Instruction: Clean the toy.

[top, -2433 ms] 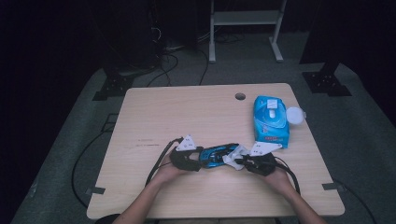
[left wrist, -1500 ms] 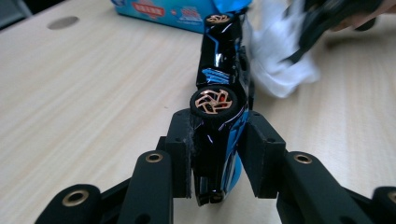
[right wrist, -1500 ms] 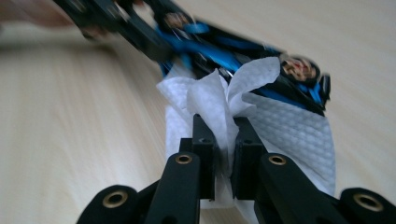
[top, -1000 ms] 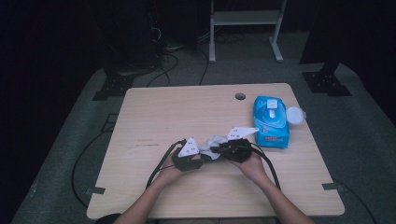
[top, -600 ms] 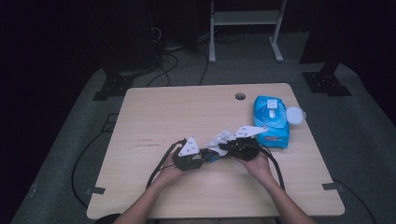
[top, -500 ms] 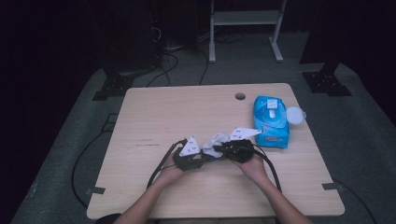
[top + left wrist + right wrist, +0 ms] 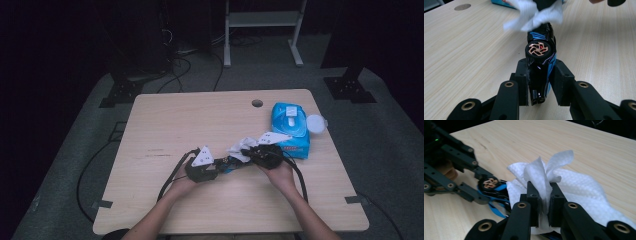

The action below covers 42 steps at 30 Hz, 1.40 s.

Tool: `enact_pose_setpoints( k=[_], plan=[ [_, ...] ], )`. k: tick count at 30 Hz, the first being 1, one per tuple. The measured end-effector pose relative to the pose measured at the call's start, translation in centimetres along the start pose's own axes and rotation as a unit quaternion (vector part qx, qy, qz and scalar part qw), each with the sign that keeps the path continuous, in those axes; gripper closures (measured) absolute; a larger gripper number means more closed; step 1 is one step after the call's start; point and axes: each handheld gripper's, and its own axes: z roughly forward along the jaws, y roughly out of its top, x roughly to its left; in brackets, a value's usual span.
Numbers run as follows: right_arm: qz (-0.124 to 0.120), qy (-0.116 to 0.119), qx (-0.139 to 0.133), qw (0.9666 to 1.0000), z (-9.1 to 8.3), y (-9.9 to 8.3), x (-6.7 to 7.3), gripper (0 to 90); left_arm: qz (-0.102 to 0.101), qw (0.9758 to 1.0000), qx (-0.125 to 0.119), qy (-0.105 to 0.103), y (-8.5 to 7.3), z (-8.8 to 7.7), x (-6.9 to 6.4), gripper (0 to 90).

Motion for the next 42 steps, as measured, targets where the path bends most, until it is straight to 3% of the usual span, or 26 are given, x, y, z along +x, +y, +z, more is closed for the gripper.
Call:
enact_pose_setpoints(
  k=[3,5,7,10,12,15,17,21,23,26,31,33,35,39,42],
  plan=[
    [-0.012,0.037,-0.002,0.9992,1.1,0.3,1.5,81.3,-0.003,1.0,-0.001,-0.001,0.0,0.0,0.0,68.6],
    [-0.029,0.036,-0.003,0.9989,1.5,0.4,2.3,81.2,-0.003,1.0,0.0,-0.001,-0.1,-0.1,0.1,68.1],
    [-0.024,0.045,-0.002,0.9987,1.4,0.5,2.0,81.3,-0.003,1.0,0.0,-0.001,-0.1,-0.1,0.1,68.2],
    [-0.02,0.023,0.002,0.9995,0.7,0.3,1.0,81.3,-0.003,1.0,-0.001,-0.002,-0.1,-0.1,0.1,68.2],
    [-0.024,-0.009,0.006,0.9997,0.0,0.2,0.1,81.3,-0.005,1.0,-0.001,-0.002,-0.1,-0.1,0.1,68.2],
    [-0.001,-0.026,0.004,0.9996,-0.8,-0.3,-1.6,81.3,-0.008,1.0,-0.003,-0.005,-0.1,0.0,0.2,68.1],
    [0.01,-0.026,0.002,0.9996,-0.9,-0.4,-1.7,81.3,-0.009,0.9999,-0.003,-0.005,-0.1,0.0,0.3,68.1],
    [-0.002,-0.014,-0.004,0.9999,-0.4,-0.2,-0.8,81.3,-0.009,0.9999,-0.003,-0.005,-0.1,0.0,0.2,68.1],
    [0.001,0.01,-0.003,0.9999,0.0,-0.1,-0.3,81.3,-0.01,0.9999,-0.002,-0.006,-0.1,0.0,0.3,68.1],
    [-0.013,0.006,0.0,0.9999,0.0,0.0,-0.1,81.2,-0.008,1.0,-0.002,-0.004,-0.1,0.0,0.2,68.1],
    [0.004,-0.028,0.003,0.9996,-1.0,-0.4,-1.8,81.4,-0.01,0.9999,-0.002,-0.006,-0.1,-0.1,0.3,68.2],
    [0.023,-0.021,-0.001,0.9995,-1.2,-0.6,-2.3,81.4,-0.011,0.9999,-0.004,-0.006,-0.1,-0.1,0.3,68.2],
    [0.019,-0.021,-0.001,0.9996,-1.1,-0.5,-2.1,81.4,-0.012,0.9999,-0.004,-0.007,-0.1,0.0,0.3,68.2],
    [0.002,0.002,-0.004,1.0,-0.2,-0.2,-0.7,81.4,-0.011,0.9999,-0.002,-0.005,-0.1,0.0,0.3,68.1],
    [-0.004,0.003,-0.002,1.0,-0.1,-0.2,-0.6,81.4,-0.012,0.9999,-0.002,-0.006,-0.1,0.0,0.3,68.1]
  ],
)
